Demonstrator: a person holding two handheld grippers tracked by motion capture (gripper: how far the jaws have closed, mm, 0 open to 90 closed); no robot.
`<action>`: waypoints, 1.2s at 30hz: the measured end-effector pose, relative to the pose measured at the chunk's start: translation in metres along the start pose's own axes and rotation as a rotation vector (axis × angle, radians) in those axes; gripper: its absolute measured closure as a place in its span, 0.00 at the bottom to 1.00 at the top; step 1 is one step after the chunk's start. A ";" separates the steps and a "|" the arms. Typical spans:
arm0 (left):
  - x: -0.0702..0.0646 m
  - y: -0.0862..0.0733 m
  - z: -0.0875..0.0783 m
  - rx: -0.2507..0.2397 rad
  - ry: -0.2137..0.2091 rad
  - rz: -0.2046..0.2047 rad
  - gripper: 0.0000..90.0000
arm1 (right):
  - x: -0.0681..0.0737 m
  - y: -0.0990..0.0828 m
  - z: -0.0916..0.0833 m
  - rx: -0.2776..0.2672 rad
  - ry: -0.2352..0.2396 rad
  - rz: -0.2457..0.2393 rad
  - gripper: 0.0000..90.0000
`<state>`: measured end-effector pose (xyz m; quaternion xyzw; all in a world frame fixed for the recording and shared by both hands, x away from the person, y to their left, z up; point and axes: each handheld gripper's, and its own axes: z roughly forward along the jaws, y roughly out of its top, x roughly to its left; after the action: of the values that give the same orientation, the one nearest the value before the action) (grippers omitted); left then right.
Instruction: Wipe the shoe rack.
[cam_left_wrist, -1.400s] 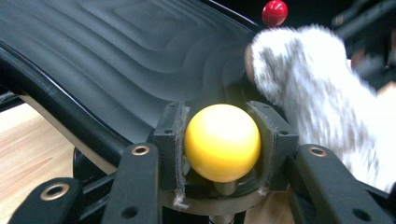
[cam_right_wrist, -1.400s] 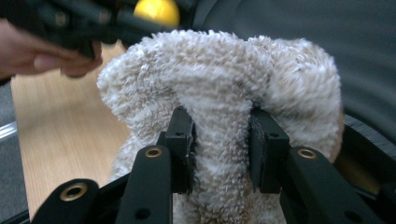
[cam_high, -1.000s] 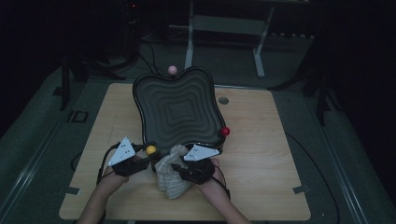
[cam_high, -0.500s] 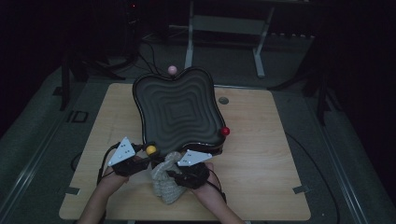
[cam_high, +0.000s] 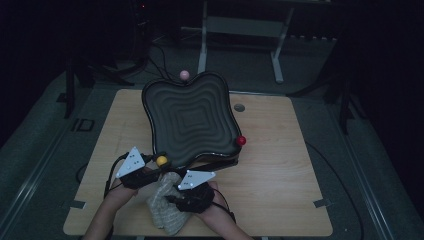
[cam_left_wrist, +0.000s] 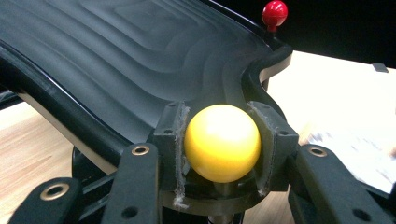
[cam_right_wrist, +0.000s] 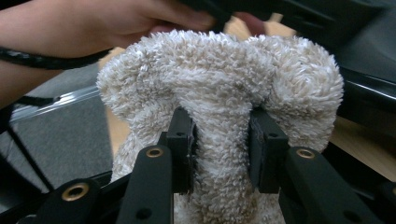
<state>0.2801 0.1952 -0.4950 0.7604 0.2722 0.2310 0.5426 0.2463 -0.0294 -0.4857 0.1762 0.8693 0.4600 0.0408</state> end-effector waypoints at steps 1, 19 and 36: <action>0.000 0.000 0.000 0.000 0.001 0.000 0.65 | 0.001 0.001 0.001 0.001 0.007 -0.011 0.73; 0.000 0.000 0.000 0.001 -0.001 -0.001 0.65 | -0.019 0.001 0.024 0.052 -0.040 0.014 0.73; 0.000 0.000 -0.001 0.005 -0.001 0.000 0.65 | -0.024 0.002 0.046 0.089 -0.054 0.018 0.74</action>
<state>0.2795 0.1952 -0.4945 0.7618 0.2725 0.2301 0.5407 0.2805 -0.0003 -0.5128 0.1981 0.8858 0.4165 0.0521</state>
